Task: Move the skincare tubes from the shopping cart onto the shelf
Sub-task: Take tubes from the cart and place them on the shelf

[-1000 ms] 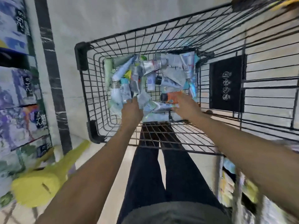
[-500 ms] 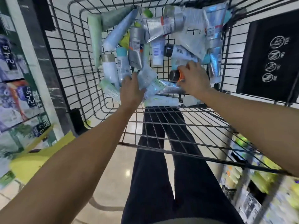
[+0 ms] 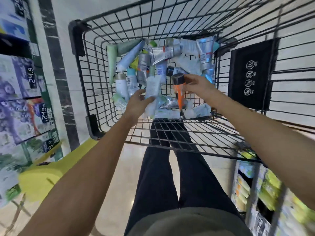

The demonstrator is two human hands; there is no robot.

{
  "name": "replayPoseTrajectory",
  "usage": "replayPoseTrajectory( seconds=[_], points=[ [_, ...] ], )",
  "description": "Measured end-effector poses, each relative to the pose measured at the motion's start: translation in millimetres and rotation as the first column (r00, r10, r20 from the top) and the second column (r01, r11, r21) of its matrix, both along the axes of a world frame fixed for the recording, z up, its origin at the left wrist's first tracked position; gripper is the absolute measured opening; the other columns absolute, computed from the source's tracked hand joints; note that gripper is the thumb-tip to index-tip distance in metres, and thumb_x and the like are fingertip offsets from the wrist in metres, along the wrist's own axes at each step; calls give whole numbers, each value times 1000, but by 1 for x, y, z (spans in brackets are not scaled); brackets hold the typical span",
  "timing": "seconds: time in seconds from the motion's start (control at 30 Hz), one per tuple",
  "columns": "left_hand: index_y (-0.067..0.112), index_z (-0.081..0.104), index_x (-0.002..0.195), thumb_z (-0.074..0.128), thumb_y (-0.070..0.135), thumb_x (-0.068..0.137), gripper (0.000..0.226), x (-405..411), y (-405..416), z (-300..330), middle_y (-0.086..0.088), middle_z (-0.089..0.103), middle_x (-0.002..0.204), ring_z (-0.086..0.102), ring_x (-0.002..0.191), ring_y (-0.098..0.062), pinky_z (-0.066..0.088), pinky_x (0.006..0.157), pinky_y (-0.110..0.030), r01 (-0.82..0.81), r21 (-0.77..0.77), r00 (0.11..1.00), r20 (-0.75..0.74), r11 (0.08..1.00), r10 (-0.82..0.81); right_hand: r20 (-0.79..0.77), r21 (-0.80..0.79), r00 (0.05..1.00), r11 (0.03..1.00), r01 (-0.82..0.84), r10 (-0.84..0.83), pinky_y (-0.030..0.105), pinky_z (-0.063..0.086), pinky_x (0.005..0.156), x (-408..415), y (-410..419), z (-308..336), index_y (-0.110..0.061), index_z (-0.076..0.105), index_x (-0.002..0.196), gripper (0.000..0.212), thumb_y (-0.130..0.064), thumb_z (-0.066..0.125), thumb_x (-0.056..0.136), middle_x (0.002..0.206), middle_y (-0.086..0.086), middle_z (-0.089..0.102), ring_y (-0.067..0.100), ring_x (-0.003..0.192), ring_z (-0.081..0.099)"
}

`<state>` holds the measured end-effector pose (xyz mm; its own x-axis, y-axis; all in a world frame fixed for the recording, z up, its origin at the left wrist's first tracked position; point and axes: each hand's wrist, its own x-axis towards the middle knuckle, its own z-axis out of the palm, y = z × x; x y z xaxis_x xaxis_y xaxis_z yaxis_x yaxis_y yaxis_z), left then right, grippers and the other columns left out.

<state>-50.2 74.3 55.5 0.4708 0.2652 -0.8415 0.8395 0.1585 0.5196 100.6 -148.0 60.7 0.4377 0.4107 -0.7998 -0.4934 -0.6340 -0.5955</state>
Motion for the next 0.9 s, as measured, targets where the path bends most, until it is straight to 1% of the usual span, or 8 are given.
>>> replayPoseTrajectory(
  seconds=[0.1, 0.23, 0.33, 0.43, 0.53, 0.7, 0.83, 0.9],
  points=[
    [13, 54, 137, 73, 20, 90, 51, 6, -2, 48, -5, 71, 106, 69, 89, -17, 54, 67, -28, -223, -258, 969, 48, 940, 243, -309, 152, 913, 934, 324, -267, 46, 57, 92, -8, -4, 48, -14, 66, 132, 56, -30, 76, 79, 121, 20, 69, 29, 102, 68],
    [2, 50, 128, 58, 11, 92, 38, 9, 1, 122, -17, 58, 110, 59, 99, -28, 55, 89, -42, -275, -634, 892, 112, 723, 438, -494, 185, 770, 816, 547, -404, 47, 59, 81, -23, -7, 119, 0, 49, 144, 77, -29, 72, 76, 109, 16, 60, 31, 89, 65],
    [0, 48, 129, 50, 15, 98, 35, 10, -6, 180, -23, 56, 114, 61, 93, -30, 54, 82, -43, -187, -731, 891, 155, 656, 426, -421, 230, 851, 871, 434, -313, 58, 57, 91, -36, -12, 171, -1, 51, 134, 73, -21, 85, 72, 98, 11, 68, 37, 91, 68],
    [1, 46, 137, 53, 13, 96, 43, 8, -18, 226, -26, 52, 123, 61, 95, -29, 55, 78, -40, -107, -679, 893, 256, 727, 371, -336, 257, 891, 880, 399, -306, 71, 45, 104, -47, -19, 213, -1, 46, 141, 71, 4, 76, 76, 104, 19, 72, 38, 96, 72],
    [4, 48, 141, 50, 7, 94, 47, 2, -28, 263, -23, 60, 121, 63, 96, -31, 54, 74, -39, -81, -644, 886, 303, 761, 351, -225, 267, 927, 896, 354, -299, 65, 55, 94, -55, -27, 248, -12, 41, 143, 71, 11, 71, 83, 108, 23, 72, 39, 91, 75],
    [9, 79, 104, 38, 7, 95, 42, -9, -48, 310, -17, 71, 103, 66, 88, -28, 47, 76, -40, -63, -669, 873, 322, 741, 365, -2, 235, 936, 909, 343, -353, 45, 63, 71, -77, -43, 298, -21, 43, 132, 68, 11, 76, 82, 124, 12, 63, 31, 86, 77],
    [1, 57, 125, 55, 11, 84, 42, -13, -53, 325, -20, 62, 108, 62, 88, -29, 55, 71, -41, -108, -660, 863, 309, 744, 400, 103, 247, 883, 872, 424, -458, 61, 55, 96, -101, -58, 315, -23, 63, 126, 79, -19, 99, 56, 132, 9, 65, 36, 111, 70],
    [3, 56, 111, 54, 10, 86, 26, -18, -58, 337, -17, 61, 97, 60, 78, -28, 53, 65, -38, -47, -630, 878, 343, 775, 333, 107, 276, 841, 828, 488, -531, 59, 54, 100, -119, -64, 324, -17, 61, 138, 76, -4, 90, 68, 134, 16, 64, 37, 107, 72]
  ],
)
